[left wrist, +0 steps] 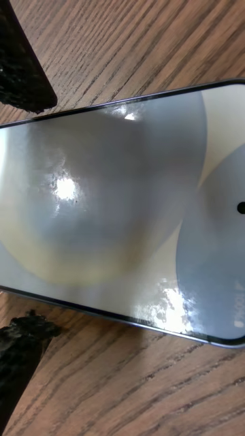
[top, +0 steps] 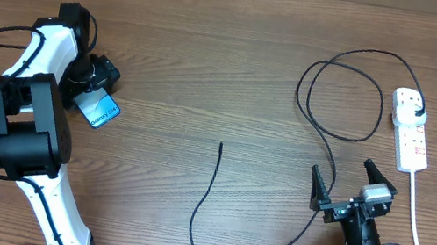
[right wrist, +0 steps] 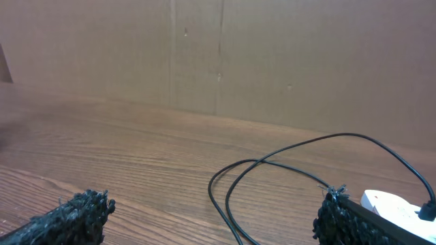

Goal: Plug charger to phone and switch on socket
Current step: 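Close the left gripper on the phone's long edges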

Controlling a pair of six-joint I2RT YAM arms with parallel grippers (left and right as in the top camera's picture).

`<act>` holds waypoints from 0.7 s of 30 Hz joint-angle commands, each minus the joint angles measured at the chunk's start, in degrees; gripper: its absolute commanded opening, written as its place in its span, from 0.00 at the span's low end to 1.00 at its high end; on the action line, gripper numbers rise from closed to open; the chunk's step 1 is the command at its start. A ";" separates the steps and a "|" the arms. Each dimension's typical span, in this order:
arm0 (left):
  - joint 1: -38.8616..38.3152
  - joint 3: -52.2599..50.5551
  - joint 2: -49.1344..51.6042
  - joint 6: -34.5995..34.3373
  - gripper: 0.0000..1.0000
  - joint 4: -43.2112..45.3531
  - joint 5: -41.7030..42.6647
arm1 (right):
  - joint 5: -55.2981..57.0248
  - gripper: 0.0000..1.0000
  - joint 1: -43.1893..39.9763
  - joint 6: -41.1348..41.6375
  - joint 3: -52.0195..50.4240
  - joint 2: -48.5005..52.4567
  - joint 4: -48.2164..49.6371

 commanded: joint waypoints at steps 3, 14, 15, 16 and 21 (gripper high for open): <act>-0.04 -0.81 1.20 1.05 1.00 0.24 -0.31 | 0.35 1.00 0.33 -0.09 -0.61 -0.52 0.35; -0.04 -2.67 1.20 0.74 1.00 2.16 -0.11 | 0.33 1.00 0.33 -0.09 -0.61 -0.52 0.35; -0.04 -2.84 1.20 0.55 1.00 2.23 -0.09 | 0.35 1.00 0.33 -0.09 -0.61 -0.52 0.35; -0.04 -2.91 1.20 0.22 1.00 2.23 -0.04 | 0.35 1.00 0.33 -0.09 -0.61 -0.52 0.35; -0.04 -2.95 1.20 0.22 1.00 2.21 0.26 | 0.35 1.00 0.33 -0.09 -0.61 -0.52 0.35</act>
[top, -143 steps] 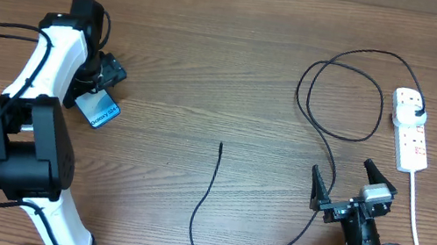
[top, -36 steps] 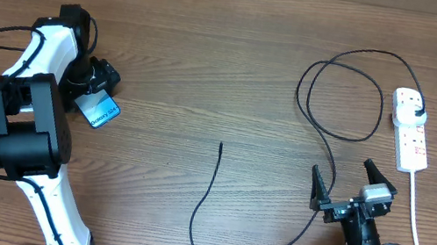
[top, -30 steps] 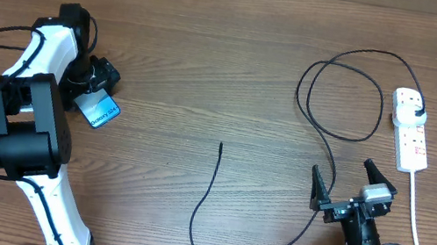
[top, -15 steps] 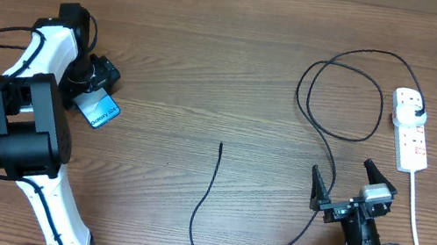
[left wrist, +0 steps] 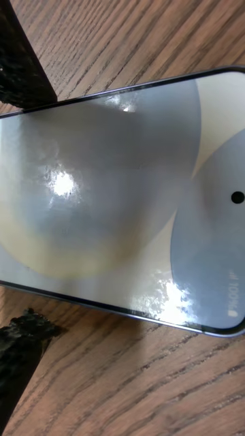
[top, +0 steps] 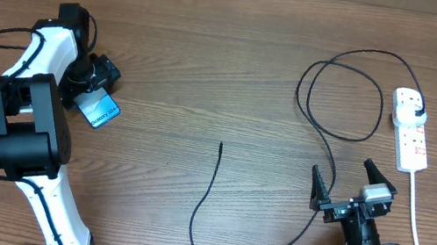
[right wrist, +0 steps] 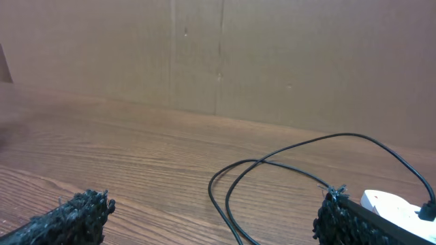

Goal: Plug charger to phone and switch on socket
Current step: 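Close the left gripper on the phone's long edges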

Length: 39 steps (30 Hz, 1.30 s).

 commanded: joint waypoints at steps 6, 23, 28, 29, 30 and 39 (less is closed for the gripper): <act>-0.09 -2.03 1.27 0.24 1.00 0.11 -0.42 | 0.35 1.00 0.33 -0.07 -0.61 -0.52 0.35; -0.09 -2.03 1.27 0.24 1.00 -1.42 -0.44 | 0.37 1.00 0.33 -0.07 -0.61 -0.52 0.35; -0.09 -2.03 1.27 0.22 1.00 -1.75 -0.42 | 0.35 1.00 0.33 -0.07 -0.61 -0.52 0.35; -0.09 -2.03 1.27 0.22 1.00 -1.90 -0.37 | 0.35 1.00 0.33 -0.07 -0.61 -0.52 0.35; -0.09 -2.03 1.27 0.20 1.00 -2.14 -0.37 | 0.37 1.00 0.33 -0.07 -0.61 -0.52 0.35; -0.09 -2.03 1.27 -0.68 1.00 -3.26 -0.39 | 0.35 1.00 0.33 -0.07 -0.61 -0.52 0.35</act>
